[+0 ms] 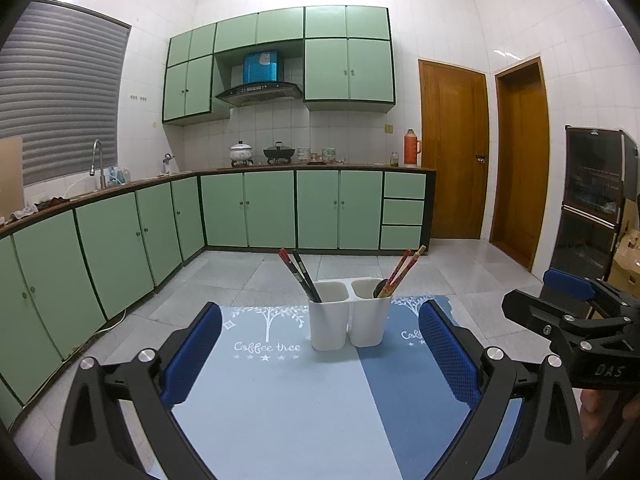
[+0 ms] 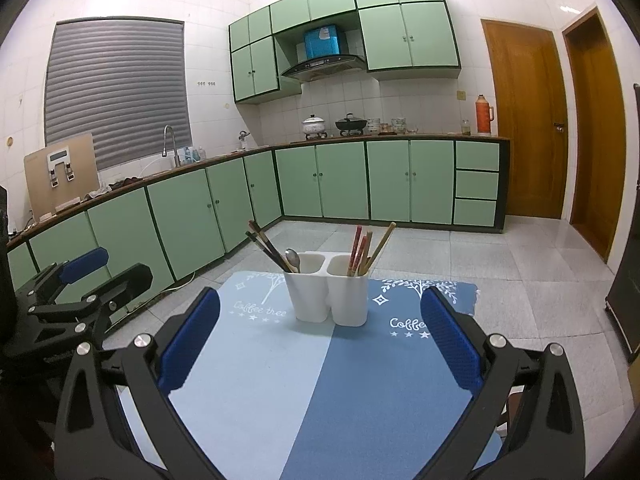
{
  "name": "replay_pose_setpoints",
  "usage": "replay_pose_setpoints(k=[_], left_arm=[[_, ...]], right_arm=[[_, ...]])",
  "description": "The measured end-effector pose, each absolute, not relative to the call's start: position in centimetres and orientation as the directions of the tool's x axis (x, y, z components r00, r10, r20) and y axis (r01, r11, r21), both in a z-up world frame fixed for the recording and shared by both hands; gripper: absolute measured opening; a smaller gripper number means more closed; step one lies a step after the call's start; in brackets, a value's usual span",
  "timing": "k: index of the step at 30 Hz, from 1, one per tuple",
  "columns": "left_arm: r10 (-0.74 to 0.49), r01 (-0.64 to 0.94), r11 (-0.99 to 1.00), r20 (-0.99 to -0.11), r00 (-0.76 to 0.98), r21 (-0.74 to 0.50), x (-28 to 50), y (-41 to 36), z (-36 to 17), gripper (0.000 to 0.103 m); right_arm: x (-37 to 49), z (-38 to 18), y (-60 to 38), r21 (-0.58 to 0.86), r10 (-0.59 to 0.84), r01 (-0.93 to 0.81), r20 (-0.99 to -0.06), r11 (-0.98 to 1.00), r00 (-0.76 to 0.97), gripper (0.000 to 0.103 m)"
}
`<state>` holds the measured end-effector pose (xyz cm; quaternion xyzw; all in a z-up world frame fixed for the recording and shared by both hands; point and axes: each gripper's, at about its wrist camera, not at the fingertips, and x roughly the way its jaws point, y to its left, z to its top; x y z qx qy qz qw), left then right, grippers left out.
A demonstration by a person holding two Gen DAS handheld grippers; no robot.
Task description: Organize utensils
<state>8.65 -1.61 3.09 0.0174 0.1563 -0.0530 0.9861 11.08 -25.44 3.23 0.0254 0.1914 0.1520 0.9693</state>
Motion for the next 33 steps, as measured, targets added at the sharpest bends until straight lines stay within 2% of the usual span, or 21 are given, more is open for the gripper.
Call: replay_pose_setpoints(k=[33], left_arm=[[-0.094, 0.101, 0.995, -0.297, 0.950, 0.010, 8.12, -1.25, 3.72, 0.097]], right_arm=[[11.14, 3.71, -25.43, 0.096, 0.306, -0.291, -0.356, 0.952, 0.883, 0.097]])
